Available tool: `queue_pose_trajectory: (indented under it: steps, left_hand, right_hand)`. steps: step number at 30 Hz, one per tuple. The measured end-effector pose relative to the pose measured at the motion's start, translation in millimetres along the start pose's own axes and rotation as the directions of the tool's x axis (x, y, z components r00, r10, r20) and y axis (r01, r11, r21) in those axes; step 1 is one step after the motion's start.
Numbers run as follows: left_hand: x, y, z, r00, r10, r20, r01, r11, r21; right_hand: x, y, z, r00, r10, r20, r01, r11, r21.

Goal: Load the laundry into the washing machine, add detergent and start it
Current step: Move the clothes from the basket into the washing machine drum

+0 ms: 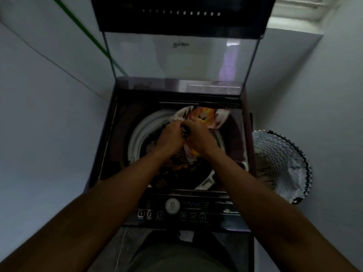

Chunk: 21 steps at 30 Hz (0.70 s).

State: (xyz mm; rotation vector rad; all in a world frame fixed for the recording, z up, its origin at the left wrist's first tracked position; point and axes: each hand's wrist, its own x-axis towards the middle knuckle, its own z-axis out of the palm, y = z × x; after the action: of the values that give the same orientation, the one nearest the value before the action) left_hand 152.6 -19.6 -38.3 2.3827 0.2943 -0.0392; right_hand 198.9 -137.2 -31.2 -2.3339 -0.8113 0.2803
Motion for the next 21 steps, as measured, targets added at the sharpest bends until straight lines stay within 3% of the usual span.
queue_pose_trajectory:
  steps: [3,5,7,12,16,19,21]
  left_hand:
    - [-15.1,-31.5,-6.1,0.990,-0.063,0.124,0.073,0.995,-0.070]
    - [-25.9,-55.4,-2.2,0.948,-0.067,0.310,0.083,0.996,-0.039]
    - [-33.5,-76.1,5.5,0.924,-0.095,0.370,0.105,0.994,-0.007]
    - [-20.7,-77.5,3.8,0.963,-0.098,0.250,0.117,0.991,-0.061]
    - [-5.1,-76.8,7.3,0.964,-0.116,0.237,0.131,0.990,-0.045]
    - [-3.8,-53.3,-0.8,0.975,-0.061,0.213,0.074,0.996,-0.055]
    - [-2.8,-42.1,-2.6,0.989,0.007,0.145,0.006,0.996,-0.089]
  right_hand:
    - [2.2,-12.6,25.2,0.993,0.084,0.080,-0.082,0.996,-0.034]
    - [-1.0,-12.9,40.0,0.894,0.274,0.353,-0.185,0.946,-0.266]
    - [-1.8,-8.7,57.0,0.804,0.352,0.479,-0.167,0.907,-0.387]
    - [10.2,-11.6,67.1,0.879,0.298,0.372,-0.148,0.912,-0.382]
    - [24.4,-6.7,55.4,0.898,0.267,0.350,-0.151,0.934,-0.325]
    - [26.4,-0.5,44.8,0.922,0.234,0.309,-0.147,0.949,-0.279]
    - [22.8,5.4,39.6,0.963,0.195,0.187,-0.144,0.957,-0.253]
